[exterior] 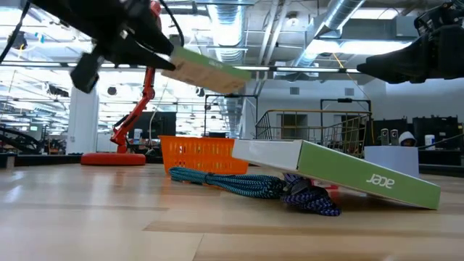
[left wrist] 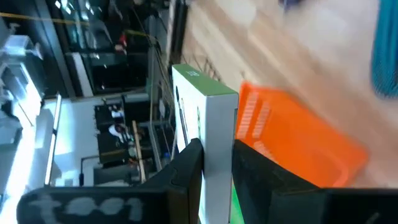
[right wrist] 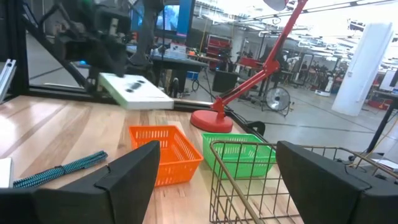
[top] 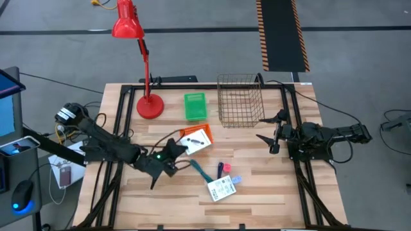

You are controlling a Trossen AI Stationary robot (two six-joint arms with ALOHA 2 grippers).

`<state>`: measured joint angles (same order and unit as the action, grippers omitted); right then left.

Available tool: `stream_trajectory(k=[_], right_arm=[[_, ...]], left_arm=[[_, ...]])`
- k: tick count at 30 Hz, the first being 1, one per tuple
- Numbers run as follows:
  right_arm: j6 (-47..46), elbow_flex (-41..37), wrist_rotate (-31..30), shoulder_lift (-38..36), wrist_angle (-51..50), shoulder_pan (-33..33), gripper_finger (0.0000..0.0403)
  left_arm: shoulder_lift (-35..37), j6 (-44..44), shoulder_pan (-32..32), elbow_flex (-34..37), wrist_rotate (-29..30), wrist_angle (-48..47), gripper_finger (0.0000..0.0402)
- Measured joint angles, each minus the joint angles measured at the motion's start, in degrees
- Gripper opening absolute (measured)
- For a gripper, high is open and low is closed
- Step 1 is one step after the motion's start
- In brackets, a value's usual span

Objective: Pick and place items into bin
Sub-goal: Put the top white box into the orange bin

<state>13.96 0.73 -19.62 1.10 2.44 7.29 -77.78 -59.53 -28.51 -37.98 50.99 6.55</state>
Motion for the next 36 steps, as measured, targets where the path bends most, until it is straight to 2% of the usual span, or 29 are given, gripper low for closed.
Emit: stream_trajectory(k=[6,13,19,26,36], right_arm=[[0.0,0.0,0.0,0.0,0.0,0.0,0.0317],[0.0,0.0,0.0,0.0,0.0,0.0,0.0317],[0.0,0.0,0.0,0.0,0.0,0.0,0.0317],[0.0,0.0,0.0,0.0,0.0,0.0,0.0317],[0.0,0.0,0.0,0.0,0.0,0.0,0.0317]], left_arm=[[-0.3,0.4,6.1,0.0,-5.9,-3.7,0.0062],[-0.3,-1.6,10.4,0.0,-8.8,-4.3,0.0039],[-0.3,-2.8,13.3,0.0,-9.8,-6.5,0.0053],[-0.3,-1.5,14.6,0.0,-11.7,-11.0,0.0057],[-0.3,-1.5,14.6,0.0,-12.0,-11.2,0.0053]])
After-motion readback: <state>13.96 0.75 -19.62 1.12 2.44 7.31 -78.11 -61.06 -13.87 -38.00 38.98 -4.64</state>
